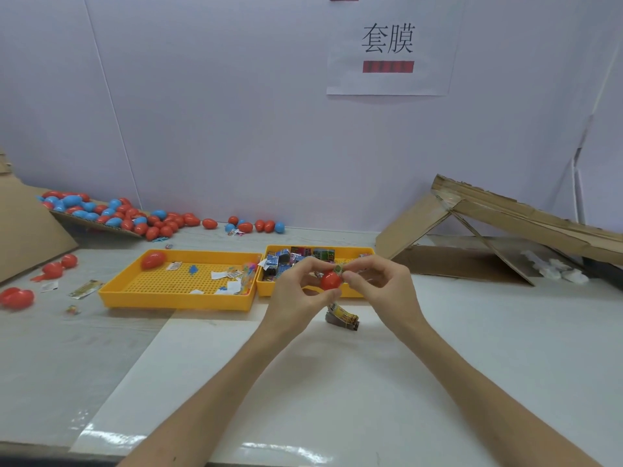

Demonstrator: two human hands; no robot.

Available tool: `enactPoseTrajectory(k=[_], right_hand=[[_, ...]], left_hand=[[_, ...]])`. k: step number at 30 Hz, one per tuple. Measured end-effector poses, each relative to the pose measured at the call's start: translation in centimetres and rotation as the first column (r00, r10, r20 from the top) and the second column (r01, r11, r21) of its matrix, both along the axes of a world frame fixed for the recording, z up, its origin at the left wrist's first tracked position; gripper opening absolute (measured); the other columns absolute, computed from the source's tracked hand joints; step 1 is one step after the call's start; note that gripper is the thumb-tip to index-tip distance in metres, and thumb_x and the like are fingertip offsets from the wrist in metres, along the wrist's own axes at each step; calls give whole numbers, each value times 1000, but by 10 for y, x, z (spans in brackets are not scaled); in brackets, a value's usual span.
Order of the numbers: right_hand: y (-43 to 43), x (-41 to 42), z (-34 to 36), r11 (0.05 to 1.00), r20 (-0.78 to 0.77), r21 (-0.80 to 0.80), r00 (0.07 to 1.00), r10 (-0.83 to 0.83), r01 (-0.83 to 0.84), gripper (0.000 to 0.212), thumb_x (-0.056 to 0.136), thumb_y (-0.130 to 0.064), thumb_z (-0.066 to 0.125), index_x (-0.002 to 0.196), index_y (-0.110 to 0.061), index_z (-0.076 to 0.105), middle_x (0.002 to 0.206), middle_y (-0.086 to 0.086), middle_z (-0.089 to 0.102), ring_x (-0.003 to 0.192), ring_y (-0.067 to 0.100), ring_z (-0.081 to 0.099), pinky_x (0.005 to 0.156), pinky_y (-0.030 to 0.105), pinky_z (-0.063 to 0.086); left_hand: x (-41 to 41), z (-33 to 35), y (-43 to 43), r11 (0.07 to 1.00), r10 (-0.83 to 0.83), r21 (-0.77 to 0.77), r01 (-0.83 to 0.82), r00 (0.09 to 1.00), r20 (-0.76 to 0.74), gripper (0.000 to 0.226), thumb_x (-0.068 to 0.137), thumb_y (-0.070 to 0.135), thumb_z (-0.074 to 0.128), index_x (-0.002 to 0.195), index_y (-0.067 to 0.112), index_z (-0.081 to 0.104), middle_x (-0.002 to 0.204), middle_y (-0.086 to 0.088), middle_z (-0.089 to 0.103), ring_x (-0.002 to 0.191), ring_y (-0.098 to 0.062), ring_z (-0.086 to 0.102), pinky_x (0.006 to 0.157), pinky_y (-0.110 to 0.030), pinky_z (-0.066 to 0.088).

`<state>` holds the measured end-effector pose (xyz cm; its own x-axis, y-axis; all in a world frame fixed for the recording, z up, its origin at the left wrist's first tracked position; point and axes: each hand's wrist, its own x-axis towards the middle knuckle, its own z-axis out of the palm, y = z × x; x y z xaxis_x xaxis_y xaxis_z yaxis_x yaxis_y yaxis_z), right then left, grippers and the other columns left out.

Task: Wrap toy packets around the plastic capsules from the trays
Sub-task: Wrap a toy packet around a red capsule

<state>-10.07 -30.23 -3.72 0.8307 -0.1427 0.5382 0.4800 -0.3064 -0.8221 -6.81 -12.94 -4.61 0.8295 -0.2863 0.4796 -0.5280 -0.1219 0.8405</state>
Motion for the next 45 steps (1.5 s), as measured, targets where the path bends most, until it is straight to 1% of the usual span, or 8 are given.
enactPoseTrajectory(k=[6, 11, 16, 20, 28, 34, 40, 45], right_hand=[[8, -1, -2, 980, 147, -168, 985, -85, 110, 12, 82, -12, 82, 93, -15, 78, 99, -1, 67, 83, 11, 66, 70, 16, 50], [7, -1, -2, 976, 122, -207, 991, -49, 73, 13, 85, -11, 79, 96, -15, 76, 96, -4, 69, 82, 13, 67, 71, 26, 55], [4, 1, 3, 999, -28, -32, 999, 32, -33, 24, 86, -11, 78, 108, -17, 72, 89, -5, 70, 73, 10, 66, 68, 27, 55], [-1, 2, 4, 991, -95, 83, 989, 110, -102, 20, 88, -11, 76, 106, -17, 73, 82, -9, 71, 70, 7, 66, 63, 19, 51], [-4, 3, 2, 993, -73, -87, 995, 71, -78, 18, 87, -12, 77, 90, -29, 77, 84, -16, 71, 76, 7, 65, 69, 20, 50], [-4, 4, -1, 986, -20, -168, 1000, -1, -2, 11, 84, -15, 80, 85, -26, 75, 86, -12, 71, 79, 13, 67, 68, 26, 52], [-4, 4, 0, 976, 17, -215, 999, -28, 31, 7, 85, -15, 79, 85, -20, 73, 88, -9, 67, 80, 12, 64, 66, 23, 50], [-2, 1, 1, 972, 23, -233, 1000, -7, 12, 15, 86, -14, 77, 89, -28, 72, 85, -16, 67, 80, 9, 64, 65, 18, 48]], left_hand=[[0, -2, -2, 997, 79, -4, -79, 994, 79, 38, 79, 11, 85, 100, 33, 62, 103, 2, 69, 91, -10, 69, 74, -33, 61], [-1, -3, -2, 997, 77, 23, -80, 989, 124, 42, 78, 7, 84, 99, 34, 60, 103, 2, 66, 90, -10, 68, 72, -27, 60], [0, -2, -1, 996, 77, 39, -84, 987, 141, 46, 77, 2, 82, 99, 37, 61, 105, 2, 64, 91, -5, 66, 70, -19, 56], [0, -3, 0, 994, 50, 82, -66, 982, 180, 43, 77, -4, 79, 101, 29, 67, 103, 4, 61, 90, -6, 65, 69, -17, 54], [0, -2, 1, 997, 18, 75, -30, 988, 152, 43, 78, -6, 78, 102, 30, 70, 102, 3, 62, 90, -5, 65, 74, -22, 58], [1, -1, 2, 998, 31, 47, -36, 993, 110, 46, 79, -3, 78, 111, 29, 68, 104, 7, 67, 92, -8, 68, 76, -27, 60], [0, 0, 3, 999, 2, 37, -5, 998, 67, 31, 83, 2, 77, 107, 20, 70, 103, 9, 70, 94, -11, 69, 79, -30, 61], [0, 2, 4, 1000, 9, -9, -9, 999, 48, 18, 89, 10, 75, 103, 22, 74, 99, 12, 71, 93, -11, 69, 76, -24, 59]])
